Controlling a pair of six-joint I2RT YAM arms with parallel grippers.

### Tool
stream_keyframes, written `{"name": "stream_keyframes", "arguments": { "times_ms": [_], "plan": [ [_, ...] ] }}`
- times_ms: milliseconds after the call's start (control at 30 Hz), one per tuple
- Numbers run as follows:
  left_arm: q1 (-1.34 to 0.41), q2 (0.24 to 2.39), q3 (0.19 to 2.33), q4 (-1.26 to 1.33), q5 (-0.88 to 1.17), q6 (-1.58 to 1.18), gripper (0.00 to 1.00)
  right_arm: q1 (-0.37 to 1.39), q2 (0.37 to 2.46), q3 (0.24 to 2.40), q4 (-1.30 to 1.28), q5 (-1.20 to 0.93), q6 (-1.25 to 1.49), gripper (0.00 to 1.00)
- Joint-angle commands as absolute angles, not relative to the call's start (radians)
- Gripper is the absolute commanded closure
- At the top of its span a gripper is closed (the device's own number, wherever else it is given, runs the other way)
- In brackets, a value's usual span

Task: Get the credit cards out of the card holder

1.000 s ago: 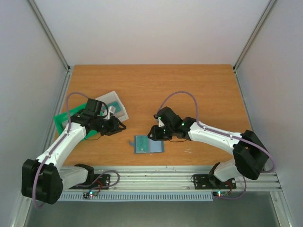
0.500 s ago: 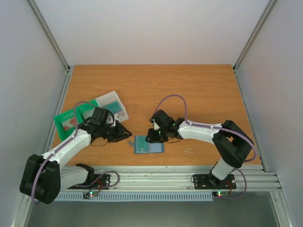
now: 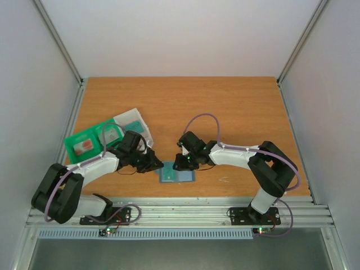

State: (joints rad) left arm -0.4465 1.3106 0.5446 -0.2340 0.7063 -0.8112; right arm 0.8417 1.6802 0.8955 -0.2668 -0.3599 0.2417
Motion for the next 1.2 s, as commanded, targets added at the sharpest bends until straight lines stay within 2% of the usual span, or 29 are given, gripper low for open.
{"name": "stream_keyframes", "arguments": {
  "times_ms": [0, 300, 633, 1167],
  "plan": [
    [-0.451, 1.392, 0.524, -0.124, 0.685, -0.803, 0.95, 0.845, 1.705, 0.909, -0.262, -0.358, 0.241, 0.78],
    [-0.454, 1.555, 0.484, 0.043, 0.693, -0.812, 0.99, 0.839, 1.701, 0.879, -0.248, -0.35, 0.248, 0.8],
    [-0.454, 1.551, 0.472, -0.05, 0.606, -0.786, 1.0, 0.806, 1.709, 0.82, -0.167, -0.395, 0.283, 0.84],
    [-0.454, 1.574, 0.415, -0.011, 0.574, -0.817, 1.0, 0.763, 1.695, 0.79, -0.085, -0.471, 0.302, 0.88]
  ]
}}
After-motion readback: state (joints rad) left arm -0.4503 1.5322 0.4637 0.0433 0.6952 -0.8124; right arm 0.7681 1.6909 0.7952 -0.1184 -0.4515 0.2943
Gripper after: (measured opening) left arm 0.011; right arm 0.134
